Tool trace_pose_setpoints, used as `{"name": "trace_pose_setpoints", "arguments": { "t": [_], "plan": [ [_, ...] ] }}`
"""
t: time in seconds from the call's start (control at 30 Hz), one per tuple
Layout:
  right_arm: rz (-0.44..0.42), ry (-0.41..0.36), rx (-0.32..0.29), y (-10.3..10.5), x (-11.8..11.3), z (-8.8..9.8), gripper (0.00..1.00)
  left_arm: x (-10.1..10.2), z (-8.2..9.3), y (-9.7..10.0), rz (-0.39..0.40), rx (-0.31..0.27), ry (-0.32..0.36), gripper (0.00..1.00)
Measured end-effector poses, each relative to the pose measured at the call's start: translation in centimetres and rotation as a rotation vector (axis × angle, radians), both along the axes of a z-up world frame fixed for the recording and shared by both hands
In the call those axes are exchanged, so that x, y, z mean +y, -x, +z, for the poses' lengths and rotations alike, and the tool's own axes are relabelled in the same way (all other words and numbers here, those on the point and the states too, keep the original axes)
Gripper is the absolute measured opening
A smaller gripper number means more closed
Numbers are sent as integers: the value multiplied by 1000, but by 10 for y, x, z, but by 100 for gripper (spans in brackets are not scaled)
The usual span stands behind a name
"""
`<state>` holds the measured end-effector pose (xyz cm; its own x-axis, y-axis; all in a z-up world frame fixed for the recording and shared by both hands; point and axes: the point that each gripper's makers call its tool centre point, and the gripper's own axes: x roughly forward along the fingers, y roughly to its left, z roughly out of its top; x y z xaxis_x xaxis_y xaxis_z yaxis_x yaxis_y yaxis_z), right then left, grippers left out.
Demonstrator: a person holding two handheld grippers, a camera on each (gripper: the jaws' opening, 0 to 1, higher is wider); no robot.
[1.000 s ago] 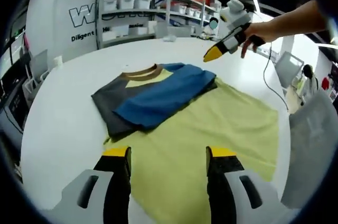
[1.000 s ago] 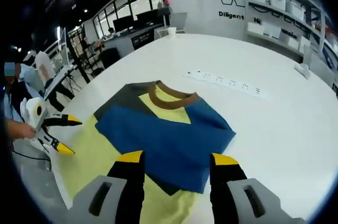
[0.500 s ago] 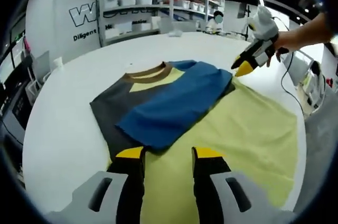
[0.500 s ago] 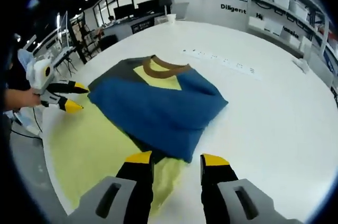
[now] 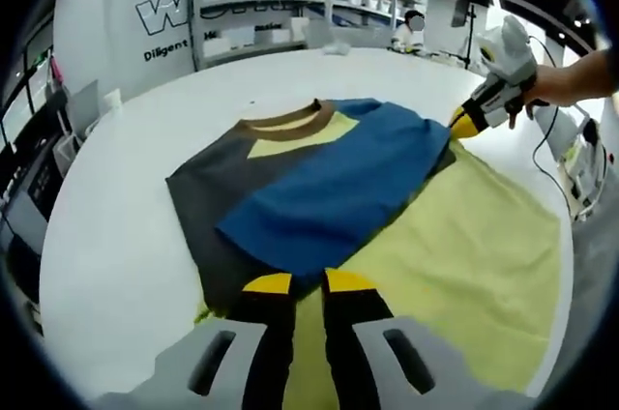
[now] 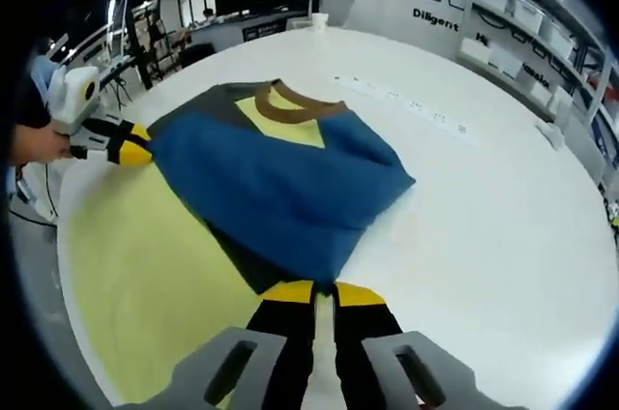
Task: Fold the garment on the visible template until the final outline fits inside the template.
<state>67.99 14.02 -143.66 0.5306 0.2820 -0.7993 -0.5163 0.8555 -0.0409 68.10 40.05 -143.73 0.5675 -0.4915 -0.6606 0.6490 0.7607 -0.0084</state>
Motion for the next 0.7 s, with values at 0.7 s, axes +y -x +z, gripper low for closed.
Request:
{"name": "trace_pose_setpoints", "arguments": {
  "t": [0.7],
  "plan": [
    [151,127,-5,34,3,-7,0,9,1,16,39,105,48,1]
  ]
}}
